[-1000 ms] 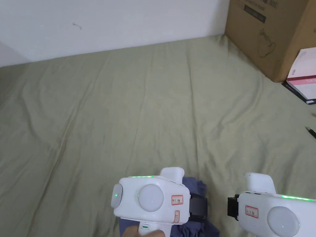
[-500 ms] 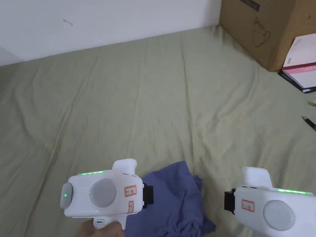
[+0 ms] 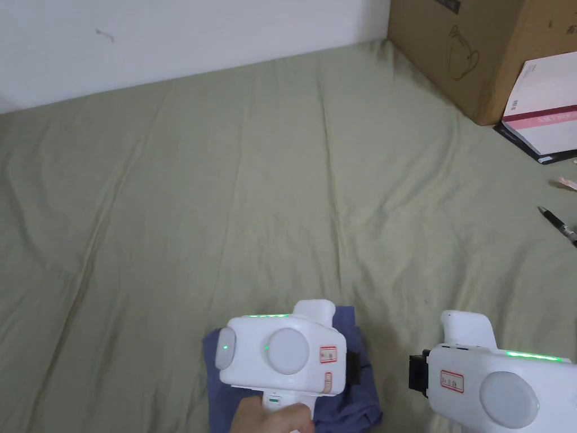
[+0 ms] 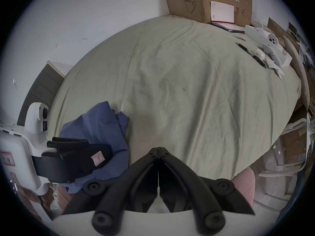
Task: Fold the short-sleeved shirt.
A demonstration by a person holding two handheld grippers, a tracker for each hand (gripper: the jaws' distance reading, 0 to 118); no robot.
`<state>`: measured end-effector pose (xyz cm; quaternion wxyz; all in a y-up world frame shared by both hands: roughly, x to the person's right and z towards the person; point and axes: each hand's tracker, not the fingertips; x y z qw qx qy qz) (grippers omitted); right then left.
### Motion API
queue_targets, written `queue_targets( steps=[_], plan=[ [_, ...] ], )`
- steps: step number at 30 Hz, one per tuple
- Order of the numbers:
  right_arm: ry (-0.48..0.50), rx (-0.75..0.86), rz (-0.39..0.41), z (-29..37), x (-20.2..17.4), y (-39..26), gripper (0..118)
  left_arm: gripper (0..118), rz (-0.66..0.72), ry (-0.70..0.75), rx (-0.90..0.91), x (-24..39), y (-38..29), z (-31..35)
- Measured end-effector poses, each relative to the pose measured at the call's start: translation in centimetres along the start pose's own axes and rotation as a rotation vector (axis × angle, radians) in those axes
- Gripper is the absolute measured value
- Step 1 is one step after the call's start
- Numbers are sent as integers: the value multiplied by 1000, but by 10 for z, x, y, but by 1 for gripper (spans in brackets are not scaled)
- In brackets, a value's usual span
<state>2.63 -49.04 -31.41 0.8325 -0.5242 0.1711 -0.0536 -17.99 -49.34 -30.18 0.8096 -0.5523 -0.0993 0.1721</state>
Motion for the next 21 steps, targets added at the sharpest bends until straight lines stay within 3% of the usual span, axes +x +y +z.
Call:
queue_targets(
  steps=[3, 8, 12, 16, 21],
  plan=[
    [-3, -3, -11, -9, 12, -1, 0, 0, -10, -17, -15, 10, 1, -6],
    [-9, -3, -14, 7, 3, -2, 0, 0, -66, -99, -28, 24, 0, -9],
    [-11, 4, -2, 14, -1, 0, 0, 0, 9, -169, 26, 10, -7, 17],
    [16, 27, 33, 21, -15, 5, 0, 0, 50, -102, 131, -30, -16, 70],
    [87, 40, 133, 23, -56, 13, 0, 0, 225, -9, 251, -101, -40, 126]
  ],
)
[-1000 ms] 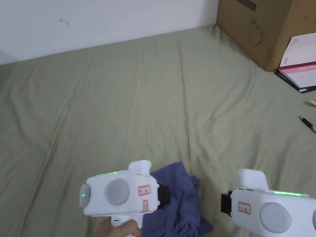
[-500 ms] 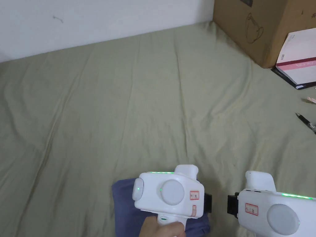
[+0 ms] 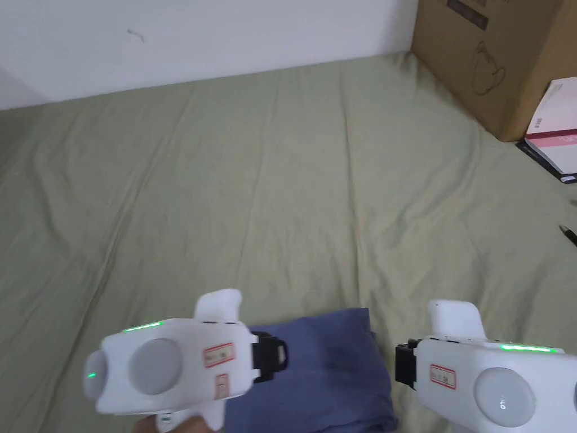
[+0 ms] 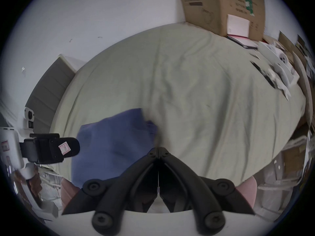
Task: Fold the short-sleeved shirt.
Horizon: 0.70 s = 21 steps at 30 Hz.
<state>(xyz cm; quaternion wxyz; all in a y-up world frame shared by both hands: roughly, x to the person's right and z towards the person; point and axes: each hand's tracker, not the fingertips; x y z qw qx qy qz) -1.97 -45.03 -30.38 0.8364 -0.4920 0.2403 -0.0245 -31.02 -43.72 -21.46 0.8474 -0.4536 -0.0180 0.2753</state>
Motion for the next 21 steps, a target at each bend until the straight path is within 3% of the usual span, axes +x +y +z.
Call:
queue_targets(
  steps=[4, 9, 11, 12, 13, 14, 16, 21],
  plan=[
    [39, -31, 74, -17, -32, 6, 0, 0, 80, 93, 7, -47, -10, 20],
    [47, -94, 107, -57, -47, -1, 0, 1, 192, 62, 7, -82, -28, 22],
    [7, -170, 116, -74, -46, -7, 0, 27, 245, 23, -10, -92, -33, 20],
    [21, -143, 110, -80, -43, -10, 0, 47, 251, 23, -8, -95, -35, 18],
    [23, -141, 111, -80, -43, -9, 0, 76, 255, 21, -5, -96, -37, 15],
    [24, -140, 111, -75, -44, -5, 0, 92, 257, 21, -15, -97, -38, 12],
    [21, -148, 118, -76, -44, -3, 0, 102, 265, 27, -28, -98, -38, 6],
    [8, -149, 127, -76, -47, -5, 0, 103, 326, -72, -13, -97, -30, -8]
  ],
)
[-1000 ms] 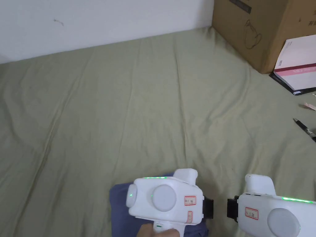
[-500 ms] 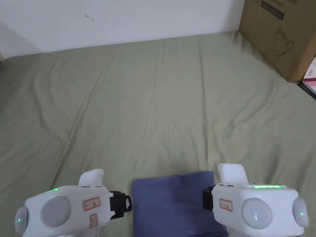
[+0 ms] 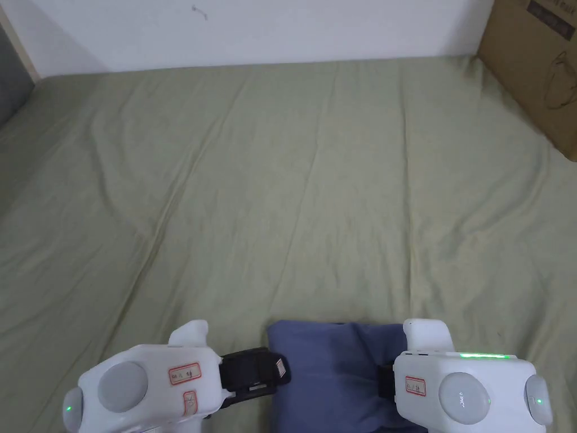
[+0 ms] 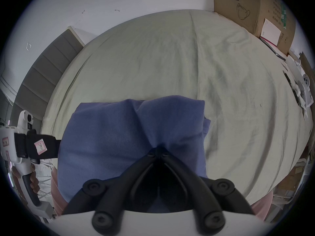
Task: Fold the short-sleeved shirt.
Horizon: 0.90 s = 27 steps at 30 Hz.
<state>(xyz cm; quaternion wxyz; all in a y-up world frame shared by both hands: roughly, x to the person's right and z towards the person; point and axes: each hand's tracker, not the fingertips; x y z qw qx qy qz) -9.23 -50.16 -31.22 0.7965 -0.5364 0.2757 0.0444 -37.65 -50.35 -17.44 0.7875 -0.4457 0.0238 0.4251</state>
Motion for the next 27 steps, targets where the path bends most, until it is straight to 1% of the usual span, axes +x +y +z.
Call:
queue_targets(
  steps=[4, 6, 7, 8, 9, 10, 11, 12, 13, 14, 16, 18, 20, 21, 23, 27],
  plan=[
    [-3, 1, 4, -1, 1, -1, 0, 103, 34, -94, -42, 10, 5, -24],
    [4, 0, -10, -1, 3, -1, 0, 103, 66, -180, -80, 14, 4, -42],
    [6, 0, -15, -1, 3, -1, 0, 100, 87, -226, -119, 14, 3, -55],
    [7, -1, -17, 0, 3, -1, 0, 91, 116, -261, -156, 14, -1, -66],
    [5, -2, -17, 0, 3, -1, 0, 71, 111, -221, -156, 16, -6, -74],
    [1, -3, -15, 0, 3, 0, 0, 30, 51, -127, -146, 15, -7, -77],
    [2, -6, -15, 0, 2, 0, 0, 30, 59, -132, -145, 11, -9, -77],
    [-5, -6, -14, 2, 0, 0, 0, 30, 104, -206, -140, 7, -8, -73],
    [-4, -3, -12, 5, -1, 0, 0, 30, 124, -237, -148, 5, -6, -68],
    [0, 0, -11, 8, -4, 1, 0, 30, 117, -220, -146, 5, -4, -64],
    [-5, 14, -5, 14, -12, 2, 0, 30, 36, -179, -145, 8, 1, -57],
    [-28, 44, 12, 20, -24, 5, 0, 30, 6, -147, -134, 7, 7, -46],
    [-23, 75, 27, 26, -35, 9, 0, 30, 0, -130, -116, 1, 14, -31],
    [-20, 83, 34, 28, -41, 12, 0, 30, -36, -99, -99, -4, 20, -20],
    [-22, 100, 53, 30, -53, 17, 0, 30, -63, -22, -62, -17, 32, 3],
    [-8, 113, 71, 31, -67, 24, 0, 29, -75, 152, 21, -63, 64, 55]
  ],
)
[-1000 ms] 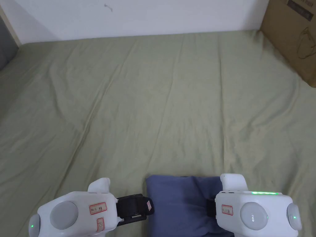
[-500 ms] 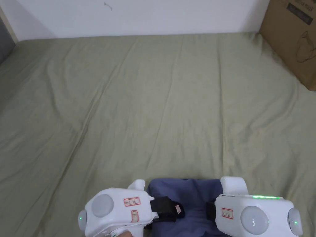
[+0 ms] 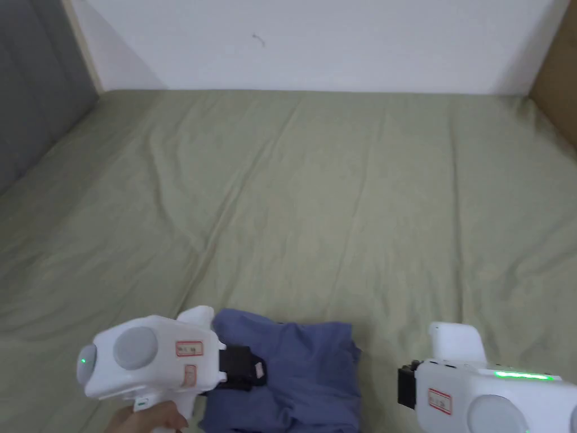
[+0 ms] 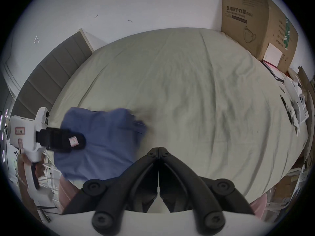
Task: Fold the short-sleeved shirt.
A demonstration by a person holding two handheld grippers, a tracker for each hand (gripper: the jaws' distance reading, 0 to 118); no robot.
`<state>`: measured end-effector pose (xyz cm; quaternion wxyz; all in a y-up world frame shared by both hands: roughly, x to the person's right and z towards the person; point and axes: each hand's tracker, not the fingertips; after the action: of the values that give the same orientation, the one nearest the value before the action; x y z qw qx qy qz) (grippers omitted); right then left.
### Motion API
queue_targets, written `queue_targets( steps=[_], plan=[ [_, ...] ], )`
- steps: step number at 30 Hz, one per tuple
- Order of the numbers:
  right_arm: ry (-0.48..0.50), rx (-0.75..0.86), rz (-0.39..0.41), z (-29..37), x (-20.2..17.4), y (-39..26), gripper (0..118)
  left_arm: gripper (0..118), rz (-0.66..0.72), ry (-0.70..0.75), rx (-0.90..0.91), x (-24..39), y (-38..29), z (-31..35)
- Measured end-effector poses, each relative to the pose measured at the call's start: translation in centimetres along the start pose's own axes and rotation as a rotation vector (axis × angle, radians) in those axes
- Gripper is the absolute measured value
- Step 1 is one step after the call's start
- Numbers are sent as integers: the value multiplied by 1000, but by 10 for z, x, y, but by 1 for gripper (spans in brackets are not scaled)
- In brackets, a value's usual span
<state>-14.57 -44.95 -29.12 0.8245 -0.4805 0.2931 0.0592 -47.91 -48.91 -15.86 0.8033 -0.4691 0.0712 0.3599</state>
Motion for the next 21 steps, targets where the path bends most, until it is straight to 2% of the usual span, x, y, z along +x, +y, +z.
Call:
queue_targets(
  steps=[3, 8, 13, 16, 17, 18, 19, 20, 21],
  plan=[
    [8, -4, 12, -2, -8, 2, 0, 29, -5, 167, 10, -48, 23, 32],
    [-5, -31, 30, -10, -16, -1, 0, 29, -103, 462, -19, -110, 60, 82],
    [-10, -65, 30, -20, -21, -2, 0, 29, -142, 821, -57, -166, 91, 112],
    [-13, -72, 46, -23, -24, -2, 0, 30, -153, 927, -59, -192, 98, 120],
    [-11, -76, 49, -24, -25, -2, 0, 33, -147, 938, -50, -192, 94, 121],
    [-10, -79, 49, -21, -21, -3, 0, 46, -139, 962, -46, -194, 93, 121],
    [-11, -81, 48, -27, -19, -2, 0, 74, -139, 982, -41, -192, 91, 121],
    [-10, -81, 48, -29, -19, -2, 0, 95, -151, 1018, -25, -192, 89, 121],
    [-10, -82, 49, -28, -18, -3, 0, 109, -150, 996, -24, -189, 87, 122]
  ],
)
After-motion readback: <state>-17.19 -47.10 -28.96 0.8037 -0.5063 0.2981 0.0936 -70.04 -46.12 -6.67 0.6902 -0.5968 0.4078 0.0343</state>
